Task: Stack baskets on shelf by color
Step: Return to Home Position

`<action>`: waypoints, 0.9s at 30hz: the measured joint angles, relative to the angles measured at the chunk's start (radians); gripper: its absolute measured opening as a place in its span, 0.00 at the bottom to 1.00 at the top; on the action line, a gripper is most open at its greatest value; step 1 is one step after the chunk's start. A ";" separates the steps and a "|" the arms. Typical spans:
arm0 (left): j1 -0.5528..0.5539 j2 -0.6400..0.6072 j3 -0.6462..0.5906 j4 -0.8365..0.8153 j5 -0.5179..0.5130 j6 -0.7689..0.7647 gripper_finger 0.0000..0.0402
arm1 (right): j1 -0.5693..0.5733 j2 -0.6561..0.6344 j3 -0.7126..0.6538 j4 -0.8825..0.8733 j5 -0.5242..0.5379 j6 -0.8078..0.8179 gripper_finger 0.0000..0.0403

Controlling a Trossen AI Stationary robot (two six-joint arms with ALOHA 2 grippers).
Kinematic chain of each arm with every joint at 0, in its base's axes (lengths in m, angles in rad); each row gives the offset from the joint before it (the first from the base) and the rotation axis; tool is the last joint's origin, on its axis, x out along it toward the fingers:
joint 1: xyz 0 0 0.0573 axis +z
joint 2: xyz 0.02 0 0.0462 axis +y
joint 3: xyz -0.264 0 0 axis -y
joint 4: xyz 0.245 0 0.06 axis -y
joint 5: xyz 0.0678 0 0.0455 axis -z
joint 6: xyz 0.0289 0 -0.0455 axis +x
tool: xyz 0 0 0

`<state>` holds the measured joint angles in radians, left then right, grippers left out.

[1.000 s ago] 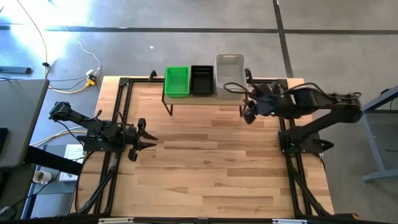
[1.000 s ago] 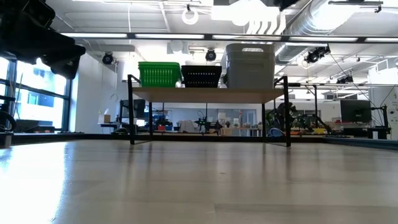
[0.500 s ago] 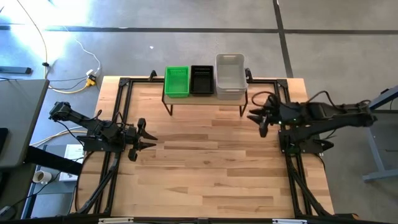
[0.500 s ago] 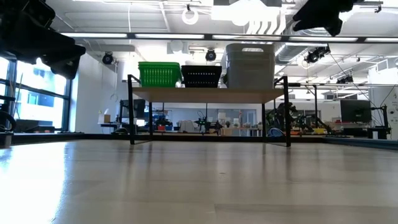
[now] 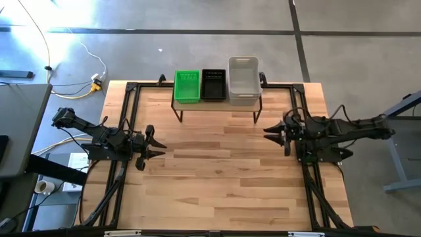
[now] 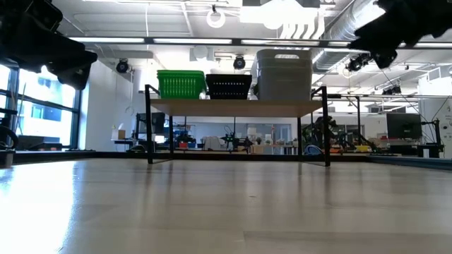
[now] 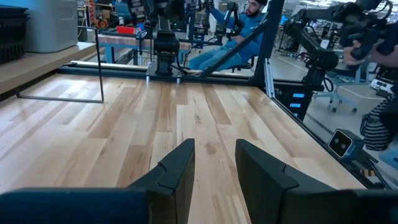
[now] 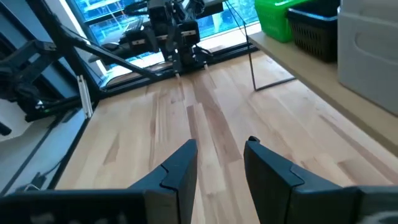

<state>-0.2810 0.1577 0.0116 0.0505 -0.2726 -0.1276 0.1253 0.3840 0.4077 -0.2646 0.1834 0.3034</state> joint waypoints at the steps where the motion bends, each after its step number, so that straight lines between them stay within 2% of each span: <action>1: 0.000 0.000 0.000 0.000 0.000 0.000 0.26 | 0.000 -0.020 -0.018 0.000 -0.001 -0.002 0.29; 21: 0.000 0.000 0.000 0.000 0.000 0.000 0.26 | 0.000 -0.384 -0.285 0.000 -0.006 -0.013 0.29; 27: 0.000 0.000 0.000 0.000 0.000 0.000 0.26 | 0.000 -0.373 -0.295 -0.001 0.000 -0.023 0.29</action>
<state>-0.2813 0.1577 0.0116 0.0505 -0.2722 -0.1276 0.1253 0.0113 0.1127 -0.2654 0.1837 0.2804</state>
